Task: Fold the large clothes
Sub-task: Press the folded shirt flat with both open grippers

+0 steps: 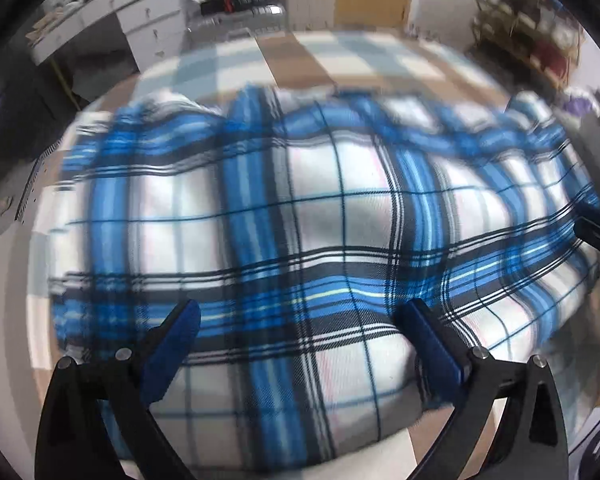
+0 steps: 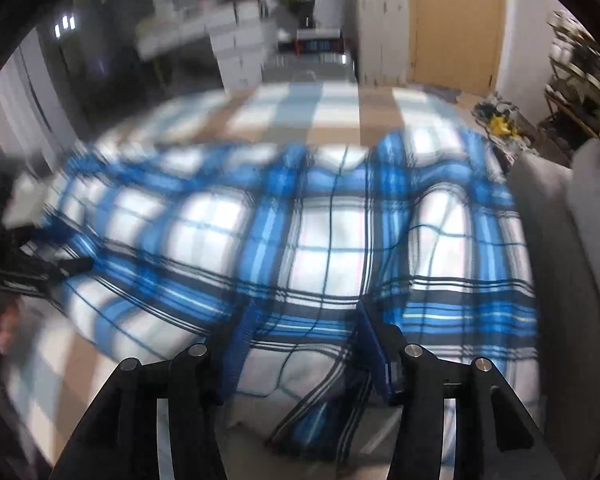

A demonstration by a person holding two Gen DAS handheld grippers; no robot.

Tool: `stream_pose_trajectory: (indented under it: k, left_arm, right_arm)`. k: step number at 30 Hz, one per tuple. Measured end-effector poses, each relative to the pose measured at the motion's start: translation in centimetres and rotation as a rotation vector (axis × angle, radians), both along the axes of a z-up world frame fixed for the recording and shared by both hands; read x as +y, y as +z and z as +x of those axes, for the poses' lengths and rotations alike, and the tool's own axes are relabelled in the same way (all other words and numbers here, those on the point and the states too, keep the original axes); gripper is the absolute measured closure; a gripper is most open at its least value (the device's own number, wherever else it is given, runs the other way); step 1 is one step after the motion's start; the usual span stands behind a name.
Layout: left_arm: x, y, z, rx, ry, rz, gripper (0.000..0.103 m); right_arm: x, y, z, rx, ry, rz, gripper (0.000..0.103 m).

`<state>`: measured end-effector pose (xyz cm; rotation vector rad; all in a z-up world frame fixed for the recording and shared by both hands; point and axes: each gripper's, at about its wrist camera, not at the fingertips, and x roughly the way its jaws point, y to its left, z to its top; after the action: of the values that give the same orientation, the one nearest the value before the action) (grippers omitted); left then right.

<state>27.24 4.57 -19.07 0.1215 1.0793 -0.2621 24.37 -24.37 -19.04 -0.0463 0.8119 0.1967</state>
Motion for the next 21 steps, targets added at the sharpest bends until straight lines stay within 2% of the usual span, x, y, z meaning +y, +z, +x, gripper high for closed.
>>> stream_pose_trajectory:
  k: [2, 3, 5, 7, 9, 11, 13, 15, 17, 19, 20, 21]
  left_arm:
    - [0.8, 0.1, -0.5, -0.042, 0.01, 0.022, 0.003]
    - [1.1, -0.4, -0.5, -0.024, 0.01, 0.016, 0.003]
    - [2.6, -1.9, -0.1, 0.057, 0.022, -0.081, 0.003]
    - [3.6, -1.7, -0.6, 0.066, 0.047, -0.104, 0.003]
    - [4.1, -0.2, -1.8, 0.023, 0.066, -0.076, 0.004]
    - [5.3, 1.6, -3.5, -0.067, 0.086, -0.066, 0.004]
    - [6.6, 2.2, -4.2, -0.108, 0.104, -0.091, 0.004]
    - [7.5, 1.7, -3.8, -0.111, 0.129, -0.104, 0.004]
    - [7.7, -0.3, -2.4, -0.056, 0.18, -0.085, 0.004]
    - [7.9, -2.7, -1.5, 0.029, 0.192, -0.063, 0.004]
    - [7.6, -3.1, -1.4, 0.008, 0.185, -0.037, 0.003]
    - [7.2, -3.2, -1.3, -0.013, 0.172, -0.013, 0.003]
  right_arm:
    - [0.1, -0.2, -0.8, -0.014, -0.015, -0.054, 0.044]
    - [0.3, -1.2, -0.7, 0.027, -0.025, -0.097, 0.044]
    - [0.2, -3.1, -0.4, 0.081, -0.03, -0.137, 0.045]
    - [0.4, -2.2, -0.7, 0.072, -0.052, -0.133, 0.046]
    - [1.3, -0.7, -1.4, 0.067, -0.077, -0.129, 0.046]
    - [3.5, 1.4, -2.5, -0.006, -0.008, -0.107, 0.046]
    - [6.8, 3.3, -3.2, -0.076, 0.066, -0.117, 0.044]
    - [10.3, 4.3, -2.6, -0.097, 0.139, -0.071, 0.039]
    - [12.9, 3.7, -1.0, -0.082, 0.152, -0.07, 0.039]
    - [15.6, 1.3, 1.3, 0.003, 0.143, -0.104, 0.04]
    - [16.3, -0.5, 2.4, 0.054, 0.127, -0.132, 0.041]
    - [16.3, -2.0, 2.6, 0.1, 0.114, -0.161, 0.037]
